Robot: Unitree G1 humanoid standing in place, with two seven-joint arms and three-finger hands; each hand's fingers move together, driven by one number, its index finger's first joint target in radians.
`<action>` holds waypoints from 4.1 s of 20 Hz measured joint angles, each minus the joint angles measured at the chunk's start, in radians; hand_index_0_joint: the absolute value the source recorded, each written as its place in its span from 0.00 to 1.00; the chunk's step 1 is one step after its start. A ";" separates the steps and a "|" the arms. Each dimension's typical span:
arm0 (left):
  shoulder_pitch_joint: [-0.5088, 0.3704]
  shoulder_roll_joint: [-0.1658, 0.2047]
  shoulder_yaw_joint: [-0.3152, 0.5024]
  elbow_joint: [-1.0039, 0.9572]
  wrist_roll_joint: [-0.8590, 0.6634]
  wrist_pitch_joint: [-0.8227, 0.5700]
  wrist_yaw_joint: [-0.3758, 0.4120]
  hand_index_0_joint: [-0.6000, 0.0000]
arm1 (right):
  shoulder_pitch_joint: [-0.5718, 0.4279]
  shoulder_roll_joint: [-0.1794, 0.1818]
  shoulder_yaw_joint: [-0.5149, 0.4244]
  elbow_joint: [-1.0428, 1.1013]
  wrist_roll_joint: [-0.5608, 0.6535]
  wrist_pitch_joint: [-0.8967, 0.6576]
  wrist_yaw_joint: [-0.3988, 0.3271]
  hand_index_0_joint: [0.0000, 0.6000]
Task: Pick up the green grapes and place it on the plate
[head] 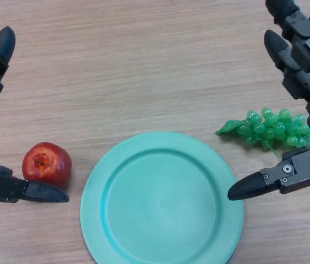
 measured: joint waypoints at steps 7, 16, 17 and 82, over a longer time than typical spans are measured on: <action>0.007 -0.003 0.000 -0.001 0.002 0.000 0.000 1.00 | 0.000 0.003 0.007 0.014 -0.002 -0.001 0.000 0.00; 0.030 -0.031 -0.012 0.124 0.131 -0.131 -0.004 1.00 | -0.078 -0.042 -0.043 0.531 -0.108 -0.330 0.046 0.00; 0.030 -0.031 -0.013 0.125 0.132 -0.141 -0.004 1.00 | -0.097 -0.059 -0.046 0.617 -0.136 -0.400 0.047 0.00; 0.045 -0.055 0.002 -0.108 -0.013 0.025 0.018 1.00 | 0.056 0.025 0.044 -0.059 0.121 -0.011 -0.064 0.00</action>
